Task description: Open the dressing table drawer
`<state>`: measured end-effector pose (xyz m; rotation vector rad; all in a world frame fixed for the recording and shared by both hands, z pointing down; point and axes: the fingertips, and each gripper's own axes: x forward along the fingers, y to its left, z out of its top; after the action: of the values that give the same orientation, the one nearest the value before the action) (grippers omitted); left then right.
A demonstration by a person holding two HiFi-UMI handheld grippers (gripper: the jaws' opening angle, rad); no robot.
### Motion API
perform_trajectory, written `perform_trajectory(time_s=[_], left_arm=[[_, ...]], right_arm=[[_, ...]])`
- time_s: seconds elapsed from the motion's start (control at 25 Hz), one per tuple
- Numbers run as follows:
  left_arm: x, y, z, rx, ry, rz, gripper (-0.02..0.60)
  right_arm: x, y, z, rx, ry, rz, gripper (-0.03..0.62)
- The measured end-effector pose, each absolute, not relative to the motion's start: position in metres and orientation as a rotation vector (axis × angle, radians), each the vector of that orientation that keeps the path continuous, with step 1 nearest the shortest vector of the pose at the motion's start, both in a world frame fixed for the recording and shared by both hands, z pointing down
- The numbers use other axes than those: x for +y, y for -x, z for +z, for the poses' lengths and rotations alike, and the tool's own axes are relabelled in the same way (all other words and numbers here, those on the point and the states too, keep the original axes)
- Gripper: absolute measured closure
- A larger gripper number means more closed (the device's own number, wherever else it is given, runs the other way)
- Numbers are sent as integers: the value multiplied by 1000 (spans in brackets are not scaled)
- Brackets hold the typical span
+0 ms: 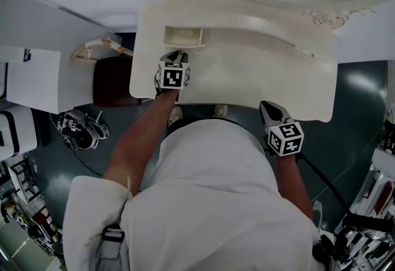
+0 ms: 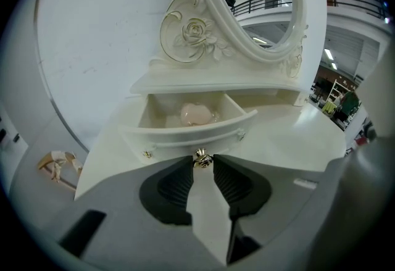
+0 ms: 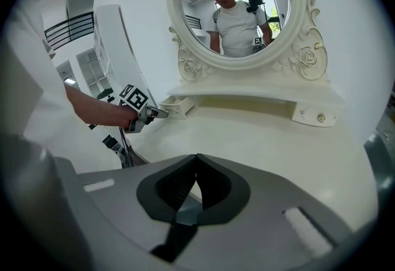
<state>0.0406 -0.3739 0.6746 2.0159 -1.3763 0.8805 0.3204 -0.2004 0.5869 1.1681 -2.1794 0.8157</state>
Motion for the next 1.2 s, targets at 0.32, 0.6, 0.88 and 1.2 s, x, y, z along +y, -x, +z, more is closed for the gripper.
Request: perform_trajectory(time_s=[0.32, 0.6, 0.88, 1.2], left_arm=[[-364, -36, 670, -1339, -2049, 854, 462], [-347, -24, 659, -1298, -2083, 831, 463], [-314, -3, 636, -1218, -2143, 795, 502], [-270, 27, 601, -1102, -2238, 737, 574]], right_arm=[[-199, -301, 586, -2181, -1163, 807, 592], [-194, -273, 583, -2190, -1167, 794, 592], [-184, -231, 580, -2201, -1176, 778, 592], [-168, -181, 572, -2205, -1219, 757, 592]])
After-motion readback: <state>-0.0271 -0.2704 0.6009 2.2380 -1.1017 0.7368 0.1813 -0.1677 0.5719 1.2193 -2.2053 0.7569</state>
